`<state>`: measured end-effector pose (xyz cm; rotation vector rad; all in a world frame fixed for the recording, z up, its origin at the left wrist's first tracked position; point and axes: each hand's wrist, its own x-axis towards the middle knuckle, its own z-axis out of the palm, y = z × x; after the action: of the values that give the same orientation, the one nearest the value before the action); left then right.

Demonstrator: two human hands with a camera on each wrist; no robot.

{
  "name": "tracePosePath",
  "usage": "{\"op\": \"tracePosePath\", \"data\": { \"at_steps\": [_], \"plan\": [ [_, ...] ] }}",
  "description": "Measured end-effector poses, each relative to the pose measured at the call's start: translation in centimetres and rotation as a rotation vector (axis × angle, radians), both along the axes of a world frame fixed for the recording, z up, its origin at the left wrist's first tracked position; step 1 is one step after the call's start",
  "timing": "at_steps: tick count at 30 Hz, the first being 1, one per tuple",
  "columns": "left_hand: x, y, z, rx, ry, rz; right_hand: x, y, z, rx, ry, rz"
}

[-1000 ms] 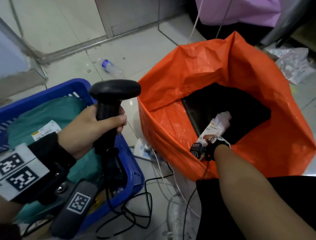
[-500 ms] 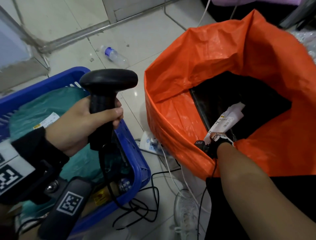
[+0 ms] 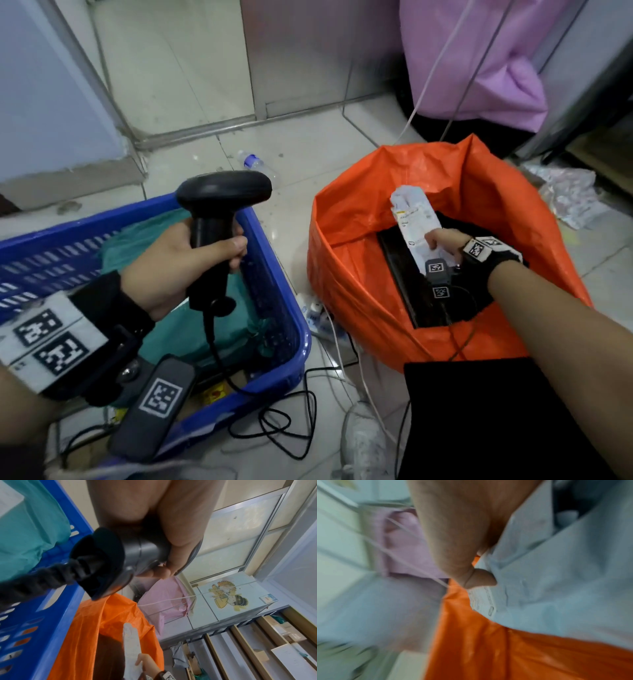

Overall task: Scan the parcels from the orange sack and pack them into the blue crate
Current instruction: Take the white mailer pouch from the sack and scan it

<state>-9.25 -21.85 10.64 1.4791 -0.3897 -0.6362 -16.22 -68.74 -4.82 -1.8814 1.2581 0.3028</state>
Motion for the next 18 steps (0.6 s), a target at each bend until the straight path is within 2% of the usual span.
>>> {"op": "tracePosePath", "data": {
  "at_steps": [3,5,7,9,12,18],
  "plan": [
    [-1.0,2.3,1.2,-0.017,-0.038,0.012,0.3,2.8,7.0,0.103,-0.085,0.152],
    [-1.7,3.7,1.9,-0.040,-0.049,0.029,-0.6,9.6,13.6,0.123,-0.157,0.261],
    [-2.3,5.2,2.5,-0.064,-0.053,0.056,-0.6,14.6,17.0,0.164,-0.223,0.438],
    [-2.8,7.1,3.0,-0.072,-0.066,0.081,0.6,18.1,18.2,0.221,-0.289,0.592],
    [-3.4,10.9,3.4,-0.071,-0.098,0.142,3.2,23.5,18.9,0.227,-0.386,0.732],
    [-4.7,19.8,2.1,-0.059,-0.050,0.354,8.5,32.5,18.7,0.252,-0.513,0.833]
  ]
}}
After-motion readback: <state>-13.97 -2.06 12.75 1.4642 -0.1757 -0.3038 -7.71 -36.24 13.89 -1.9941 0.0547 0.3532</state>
